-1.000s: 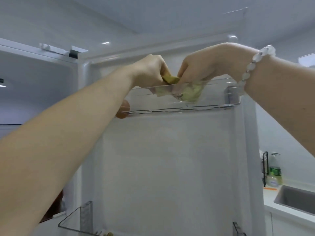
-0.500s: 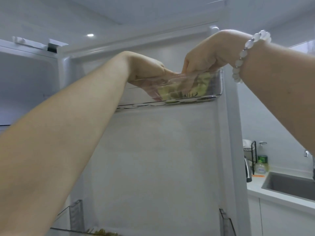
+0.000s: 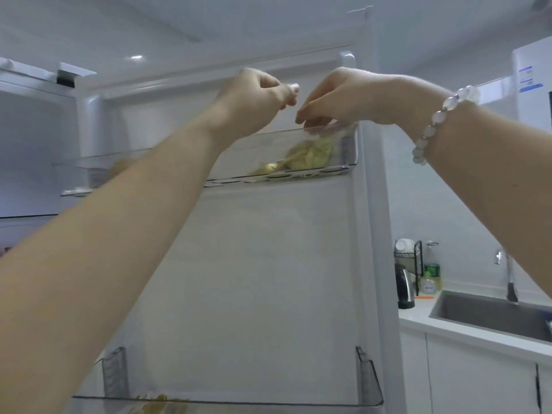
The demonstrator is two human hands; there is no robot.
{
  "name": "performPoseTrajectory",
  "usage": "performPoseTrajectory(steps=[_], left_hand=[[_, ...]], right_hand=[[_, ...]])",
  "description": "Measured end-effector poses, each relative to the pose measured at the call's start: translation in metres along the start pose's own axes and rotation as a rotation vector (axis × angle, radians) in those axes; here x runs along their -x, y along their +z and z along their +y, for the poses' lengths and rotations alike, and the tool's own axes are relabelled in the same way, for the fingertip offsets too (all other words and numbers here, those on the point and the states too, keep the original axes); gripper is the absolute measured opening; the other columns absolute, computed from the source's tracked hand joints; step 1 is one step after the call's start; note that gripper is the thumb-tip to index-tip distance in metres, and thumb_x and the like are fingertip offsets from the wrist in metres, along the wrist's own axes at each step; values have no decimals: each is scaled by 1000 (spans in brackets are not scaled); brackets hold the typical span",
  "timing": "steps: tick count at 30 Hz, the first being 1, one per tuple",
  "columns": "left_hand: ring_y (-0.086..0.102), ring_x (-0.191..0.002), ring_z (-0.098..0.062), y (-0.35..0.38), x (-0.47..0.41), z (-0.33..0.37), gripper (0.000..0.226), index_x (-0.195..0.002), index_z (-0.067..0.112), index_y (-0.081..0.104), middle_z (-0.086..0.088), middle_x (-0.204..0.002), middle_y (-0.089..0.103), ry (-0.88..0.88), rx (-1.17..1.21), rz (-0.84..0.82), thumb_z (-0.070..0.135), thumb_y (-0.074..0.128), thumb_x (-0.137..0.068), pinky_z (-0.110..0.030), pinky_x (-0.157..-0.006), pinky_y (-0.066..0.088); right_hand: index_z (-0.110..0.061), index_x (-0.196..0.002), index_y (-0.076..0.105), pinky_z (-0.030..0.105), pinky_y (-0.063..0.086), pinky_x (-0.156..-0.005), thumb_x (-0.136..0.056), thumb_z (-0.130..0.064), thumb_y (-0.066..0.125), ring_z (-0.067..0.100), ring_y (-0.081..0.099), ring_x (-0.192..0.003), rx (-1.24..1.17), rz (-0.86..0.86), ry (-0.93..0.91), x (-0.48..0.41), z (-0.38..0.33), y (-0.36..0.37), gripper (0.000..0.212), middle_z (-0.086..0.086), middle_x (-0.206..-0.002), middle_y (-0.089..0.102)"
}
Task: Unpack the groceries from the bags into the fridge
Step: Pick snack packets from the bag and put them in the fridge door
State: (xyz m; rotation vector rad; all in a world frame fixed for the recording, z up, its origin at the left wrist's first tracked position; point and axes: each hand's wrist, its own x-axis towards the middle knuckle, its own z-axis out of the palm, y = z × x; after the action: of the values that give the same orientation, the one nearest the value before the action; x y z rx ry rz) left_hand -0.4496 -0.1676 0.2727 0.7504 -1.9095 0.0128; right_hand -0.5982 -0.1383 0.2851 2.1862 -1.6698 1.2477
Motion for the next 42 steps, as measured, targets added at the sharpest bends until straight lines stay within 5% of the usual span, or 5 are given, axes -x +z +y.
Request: performPoseTrajectory(steps=[5,9,26,31,42], left_hand=[[49,-90,-10,49,27,28,20,-95,22,63,7,-95,54,396,-145,427,29,53,-80,-23,-81,38],[56,-97,-23,108,55,55,23,-92,15,65,-1,-95,61,664,-170,491,22,57,-72,-27,-76,31],[62,-66,-25,362,163,166,39,-70,18,66,2,-64,63,527,0,-163,20,87,-36,-34,-67,44],[49,-107,-22,405,190,231,28,-111,19,53,3,-110,58,622,61,-326,24,55,-83,-31,-88,33],[48,-113,-19,503,236,413,41,-129,24,47,4,-122,55,747,370,-452,29,52,-89,-28,-83,37]], right_hand=[[-18,-88,73,11,46,-61,-82,-17,58,1,54,-62,107,520,-139,37,36,-24,17,-9,-71,60],[-22,-87,72,27,52,-76,-78,-20,57,13,61,-74,370,607,-13,90,90,-43,18,-6,-75,62],[-15,-110,56,29,44,-76,-84,-25,52,22,50,-110,1188,156,607,322,235,-82,28,3,-109,58],[-16,-110,59,30,42,-83,-87,-27,50,22,53,-107,1315,87,731,380,258,-139,28,3,-109,59],[-16,-109,63,32,38,-90,-87,-29,52,20,54,-104,1367,101,1087,533,313,-265,28,1,-107,63]])
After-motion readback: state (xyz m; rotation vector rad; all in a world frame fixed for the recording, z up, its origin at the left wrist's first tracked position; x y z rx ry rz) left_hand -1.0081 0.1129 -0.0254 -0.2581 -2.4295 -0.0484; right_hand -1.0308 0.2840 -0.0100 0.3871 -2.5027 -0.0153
